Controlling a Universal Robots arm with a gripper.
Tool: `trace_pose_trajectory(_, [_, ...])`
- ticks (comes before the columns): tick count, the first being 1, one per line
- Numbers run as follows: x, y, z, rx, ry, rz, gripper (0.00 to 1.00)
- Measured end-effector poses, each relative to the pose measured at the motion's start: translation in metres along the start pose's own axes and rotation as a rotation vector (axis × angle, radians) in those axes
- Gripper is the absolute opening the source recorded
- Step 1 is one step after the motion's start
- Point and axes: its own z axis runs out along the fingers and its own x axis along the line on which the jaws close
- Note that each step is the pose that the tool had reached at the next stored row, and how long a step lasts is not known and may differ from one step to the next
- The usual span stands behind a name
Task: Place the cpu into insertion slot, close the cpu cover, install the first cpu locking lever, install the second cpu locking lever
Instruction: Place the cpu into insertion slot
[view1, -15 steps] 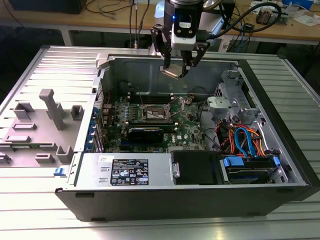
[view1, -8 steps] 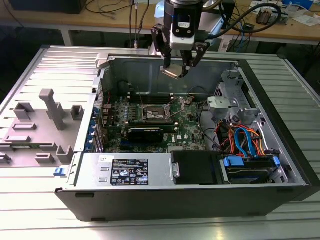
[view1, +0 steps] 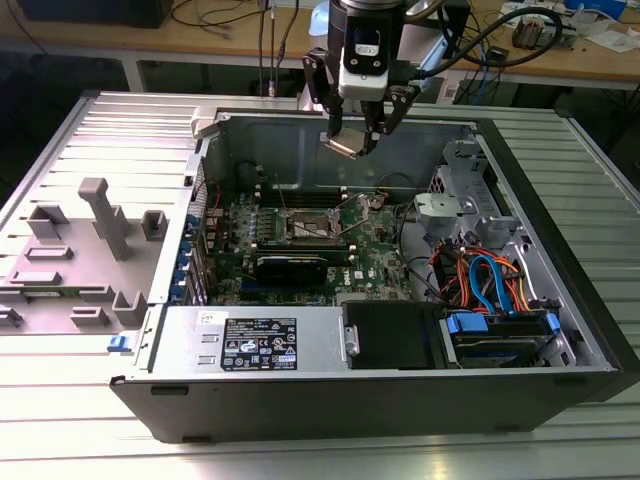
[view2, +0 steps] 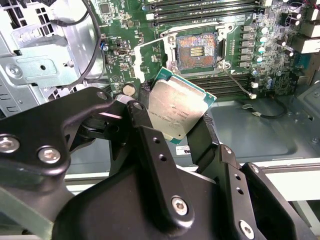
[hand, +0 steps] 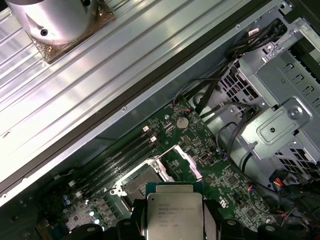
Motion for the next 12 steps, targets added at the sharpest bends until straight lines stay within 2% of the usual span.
trace_pose_trajectory(12, [0.0, -0.0001, 0.0, -0.0002, -0.001, 0.012, 0.54])
